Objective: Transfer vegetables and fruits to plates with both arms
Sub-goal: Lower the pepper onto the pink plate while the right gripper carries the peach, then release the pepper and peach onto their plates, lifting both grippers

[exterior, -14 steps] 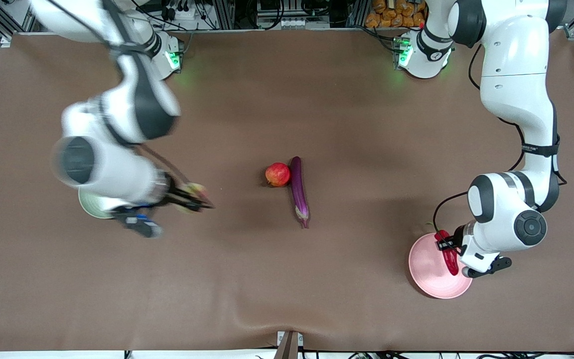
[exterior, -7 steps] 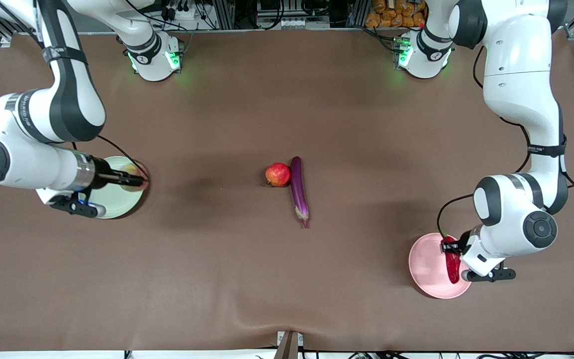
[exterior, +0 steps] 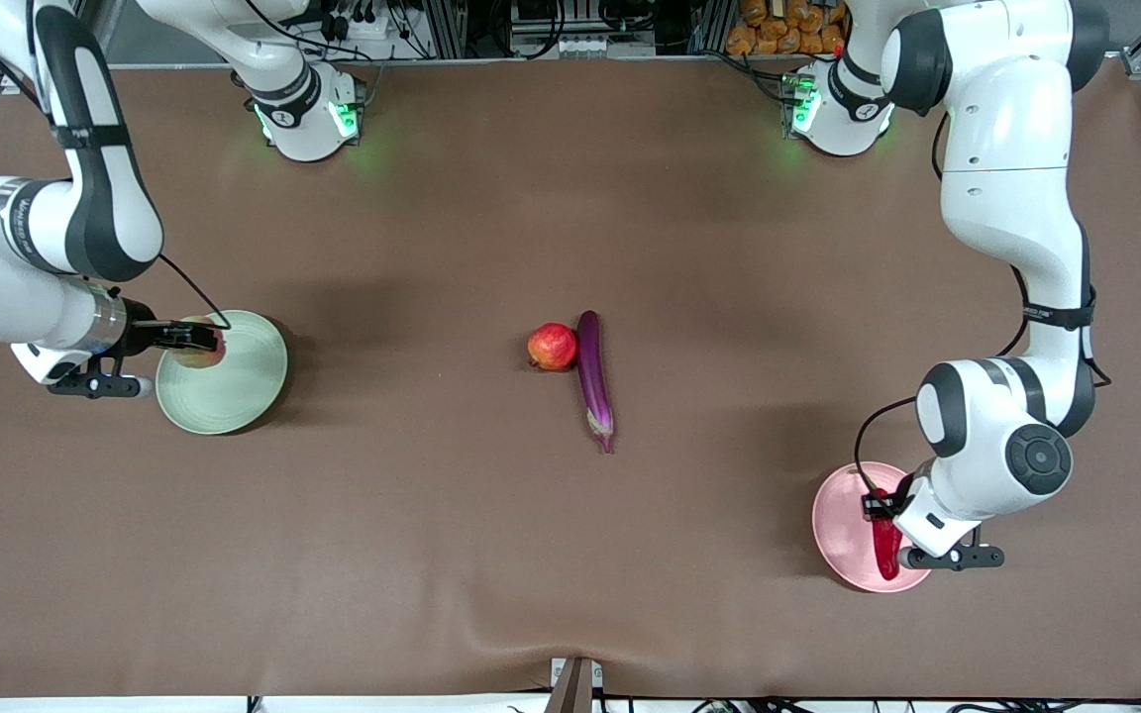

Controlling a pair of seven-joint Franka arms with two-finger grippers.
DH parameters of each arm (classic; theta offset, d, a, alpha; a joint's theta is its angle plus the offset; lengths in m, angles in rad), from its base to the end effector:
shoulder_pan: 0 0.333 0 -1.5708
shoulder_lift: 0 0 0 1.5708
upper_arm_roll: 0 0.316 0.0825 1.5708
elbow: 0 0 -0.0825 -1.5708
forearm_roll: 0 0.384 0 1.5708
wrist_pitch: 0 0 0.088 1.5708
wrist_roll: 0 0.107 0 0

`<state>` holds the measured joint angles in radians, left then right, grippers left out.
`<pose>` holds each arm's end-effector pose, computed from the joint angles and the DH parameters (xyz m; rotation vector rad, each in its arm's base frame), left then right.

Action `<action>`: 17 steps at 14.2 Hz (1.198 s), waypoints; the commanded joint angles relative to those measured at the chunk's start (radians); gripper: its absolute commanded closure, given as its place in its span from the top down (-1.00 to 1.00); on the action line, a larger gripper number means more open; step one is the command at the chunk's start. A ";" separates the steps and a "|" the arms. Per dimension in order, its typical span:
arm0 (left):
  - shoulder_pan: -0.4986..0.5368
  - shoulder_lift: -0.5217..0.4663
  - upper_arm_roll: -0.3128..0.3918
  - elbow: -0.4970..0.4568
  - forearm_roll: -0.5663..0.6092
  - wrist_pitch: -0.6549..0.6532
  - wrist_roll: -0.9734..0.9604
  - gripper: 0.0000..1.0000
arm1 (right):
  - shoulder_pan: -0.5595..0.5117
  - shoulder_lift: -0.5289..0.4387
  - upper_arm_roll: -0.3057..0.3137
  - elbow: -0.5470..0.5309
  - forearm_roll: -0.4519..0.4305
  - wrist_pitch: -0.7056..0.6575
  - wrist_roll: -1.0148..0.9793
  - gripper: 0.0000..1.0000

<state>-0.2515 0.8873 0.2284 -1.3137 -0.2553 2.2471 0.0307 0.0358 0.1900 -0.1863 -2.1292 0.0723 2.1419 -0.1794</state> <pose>0.7481 -0.0659 0.2171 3.1093 0.0178 0.1100 0.5405 -0.0779 0.3078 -3.0805 0.0235 0.2582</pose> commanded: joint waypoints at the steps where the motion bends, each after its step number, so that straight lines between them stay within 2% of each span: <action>1: -0.020 0.010 0.002 0.022 0.024 0.000 0.002 0.01 | -0.063 -0.011 0.007 -0.095 -0.016 0.104 -0.144 -1.00; 2: -0.022 0.009 0.002 0.022 0.019 0.000 -0.017 0.39 | -0.085 0.006 0.008 -0.095 -0.013 0.119 -0.167 -1.00; 3: -0.022 0.010 0.002 0.018 0.024 0.009 -0.018 0.99 | -0.089 0.014 0.008 -0.098 -0.006 0.136 -0.181 -1.00; 5: -0.052 0.007 0.002 0.014 0.024 0.035 -0.041 1.00 | -0.091 0.037 0.008 -0.098 -0.003 0.153 -0.184 -1.00; 9: -0.071 -0.057 0.005 0.016 0.024 0.031 -0.054 1.00 | -0.091 0.098 0.010 -0.136 0.012 0.275 -0.189 -1.00; 12: -0.170 -0.089 0.016 0.017 0.024 0.003 -0.266 1.00 | -0.099 0.133 0.008 -0.130 0.012 0.291 -0.227 -1.00; 13: -0.208 -0.094 0.016 0.017 0.024 0.002 -0.358 1.00 | -0.097 0.135 0.008 -0.121 0.012 0.280 -0.226 0.12; 14: -0.253 -0.094 0.016 0.017 0.024 0.002 -0.438 1.00 | -0.097 0.134 0.010 -0.115 0.014 0.276 -0.226 0.99; 16: -0.337 -0.091 0.014 0.021 0.024 -0.006 -0.610 1.00 | -0.091 0.115 0.011 -0.086 0.021 0.206 -0.226 1.00; 17: -0.389 -0.087 0.016 0.021 0.024 -0.006 -0.708 1.00 | -0.083 0.103 0.011 -0.043 0.039 0.118 -0.226 1.00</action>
<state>-0.5576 0.8075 0.2277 -1.2836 -0.2544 2.2564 -0.5173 -0.0410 0.3190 -0.1833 -2.2084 0.0780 2.3035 -0.3117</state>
